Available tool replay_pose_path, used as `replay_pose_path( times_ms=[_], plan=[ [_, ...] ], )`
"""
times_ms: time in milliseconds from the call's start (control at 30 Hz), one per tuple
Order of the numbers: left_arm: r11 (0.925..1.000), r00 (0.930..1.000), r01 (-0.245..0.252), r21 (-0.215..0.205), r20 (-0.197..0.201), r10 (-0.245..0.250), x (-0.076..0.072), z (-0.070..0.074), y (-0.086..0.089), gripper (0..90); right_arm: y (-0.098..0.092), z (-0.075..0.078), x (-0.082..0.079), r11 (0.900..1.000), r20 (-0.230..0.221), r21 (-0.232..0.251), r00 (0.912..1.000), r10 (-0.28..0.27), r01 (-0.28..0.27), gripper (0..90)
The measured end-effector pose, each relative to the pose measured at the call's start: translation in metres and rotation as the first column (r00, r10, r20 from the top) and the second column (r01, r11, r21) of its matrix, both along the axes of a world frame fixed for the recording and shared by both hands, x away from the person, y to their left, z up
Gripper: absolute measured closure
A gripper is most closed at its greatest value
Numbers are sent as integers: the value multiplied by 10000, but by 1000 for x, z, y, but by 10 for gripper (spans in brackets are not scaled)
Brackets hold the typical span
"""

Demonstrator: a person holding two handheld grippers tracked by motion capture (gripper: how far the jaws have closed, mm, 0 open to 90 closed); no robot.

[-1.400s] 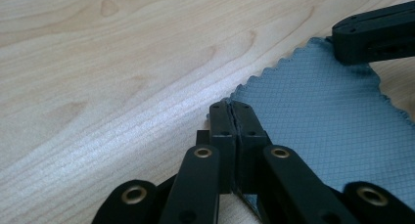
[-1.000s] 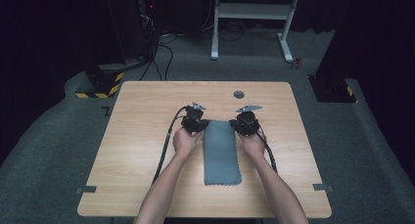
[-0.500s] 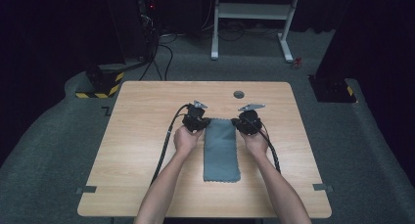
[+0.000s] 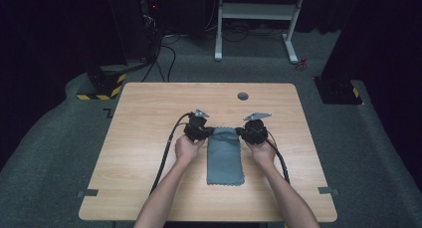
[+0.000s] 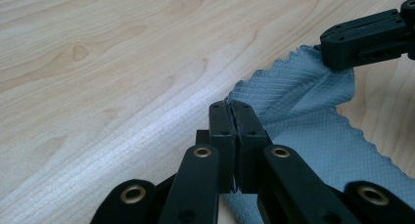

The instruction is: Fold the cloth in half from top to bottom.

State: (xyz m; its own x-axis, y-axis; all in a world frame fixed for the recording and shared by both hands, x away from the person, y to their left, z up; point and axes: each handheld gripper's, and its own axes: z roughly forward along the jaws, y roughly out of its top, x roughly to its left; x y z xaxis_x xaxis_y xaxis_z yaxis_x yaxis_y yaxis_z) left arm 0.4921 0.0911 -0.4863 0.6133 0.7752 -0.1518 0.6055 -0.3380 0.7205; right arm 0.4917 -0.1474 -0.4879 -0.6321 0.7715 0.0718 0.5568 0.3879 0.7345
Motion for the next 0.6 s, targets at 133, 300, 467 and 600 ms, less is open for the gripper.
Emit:
replay_pose_path(
  times_ms=[133, 300, 467, 600],
  plan=[
    [9999, 10000, 96, -30, 11, -96, -5, -2, -1, 883, -3, -3, -4, 9999, -21, 80, 10000, 94, -93, 890],
    [9998, 9999, 137, -124, -34, -138, -12, -6, -1, 882, -6, -5, -9, 9997, -35, 161, 9998, 170, -170, 890],
    [9997, 9999, 152, -181, -48, -153, -18, -8, 0, 882, -6, -6, -16, 9994, -1, 75, 9994, 334, -334, 890],
    [9996, 9996, 284, -39, 19, -284, -23, -8, 0, 882, -6, -9, -20, 9991, -59, 62, 9991, 413, -412, 889]
  ],
)
